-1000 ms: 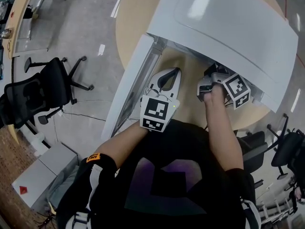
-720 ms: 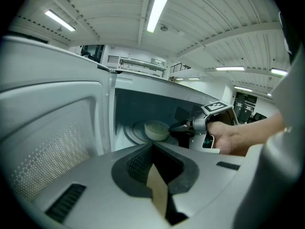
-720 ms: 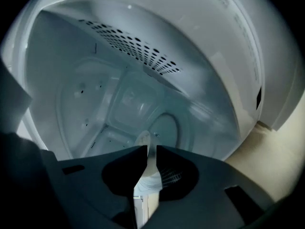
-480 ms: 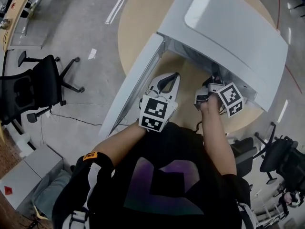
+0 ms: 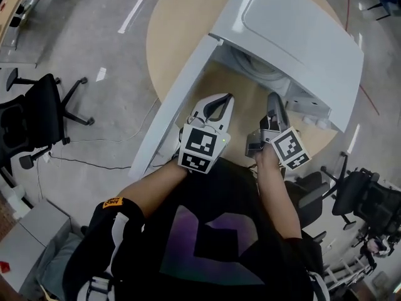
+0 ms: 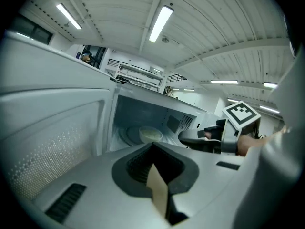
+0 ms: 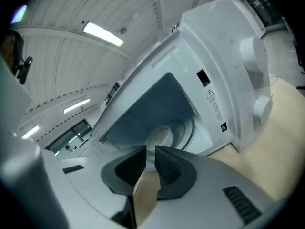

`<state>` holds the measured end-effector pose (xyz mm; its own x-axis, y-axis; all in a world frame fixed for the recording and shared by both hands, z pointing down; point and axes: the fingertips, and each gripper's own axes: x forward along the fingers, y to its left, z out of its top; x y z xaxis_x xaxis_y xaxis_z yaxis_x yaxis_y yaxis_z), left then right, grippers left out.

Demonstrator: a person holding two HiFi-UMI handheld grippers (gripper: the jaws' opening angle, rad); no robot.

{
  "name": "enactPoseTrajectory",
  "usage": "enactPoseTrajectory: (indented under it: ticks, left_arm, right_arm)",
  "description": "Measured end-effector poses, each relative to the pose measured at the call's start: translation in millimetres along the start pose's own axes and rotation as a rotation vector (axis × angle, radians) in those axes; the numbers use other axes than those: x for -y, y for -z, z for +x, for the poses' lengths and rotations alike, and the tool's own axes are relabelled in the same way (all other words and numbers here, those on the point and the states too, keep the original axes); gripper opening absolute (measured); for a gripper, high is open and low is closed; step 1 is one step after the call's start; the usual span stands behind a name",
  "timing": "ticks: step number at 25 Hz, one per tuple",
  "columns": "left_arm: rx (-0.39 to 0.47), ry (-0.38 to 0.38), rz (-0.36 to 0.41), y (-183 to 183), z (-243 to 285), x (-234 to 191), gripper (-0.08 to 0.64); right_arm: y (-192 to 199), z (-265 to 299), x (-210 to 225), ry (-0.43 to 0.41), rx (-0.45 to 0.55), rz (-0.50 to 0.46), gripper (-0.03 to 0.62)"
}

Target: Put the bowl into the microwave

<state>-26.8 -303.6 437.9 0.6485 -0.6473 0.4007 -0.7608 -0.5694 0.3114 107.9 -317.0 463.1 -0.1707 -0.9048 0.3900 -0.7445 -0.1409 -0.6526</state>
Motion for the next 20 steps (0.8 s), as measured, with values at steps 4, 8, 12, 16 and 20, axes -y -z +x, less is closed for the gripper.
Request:
enactPoseTrajectory:
  ticks: [4, 8, 12, 16, 20]
  left_arm:
    - [0.010, 0.057, -0.053, 2.7, -6.4, 9.1, 0.046]
    - [0.028, 0.097, -0.038, 6.8, -10.3, 26.2, 0.046]
    - [0.052, 0.101, 0.002, 5.9, -18.3, 40.1, 0.046]
    - [0.086, 0.087, 0.046, 0.8, -31.5, 54.8, 0.046]
    - [0.097, 0.047, 0.075, 9.1, -48.5, 82.3, 0.046]
  right_arm:
    - [10.7, -24.4, -22.5, -0.012, -0.011, -0.189, 0.064]
    - [19.7, -53.3, -31.1, 0.016, -0.027, -0.426, 0.051]
    - [20.5, -79.9, -39.1, -0.001, -0.021, -0.557, 0.037]
    - [18.8, -97.9, -44.0, -0.043, -0.008, -0.629, 0.021]
    - [15.7, -124.8, -40.7, -0.091, -0.001, -0.677, 0.018]
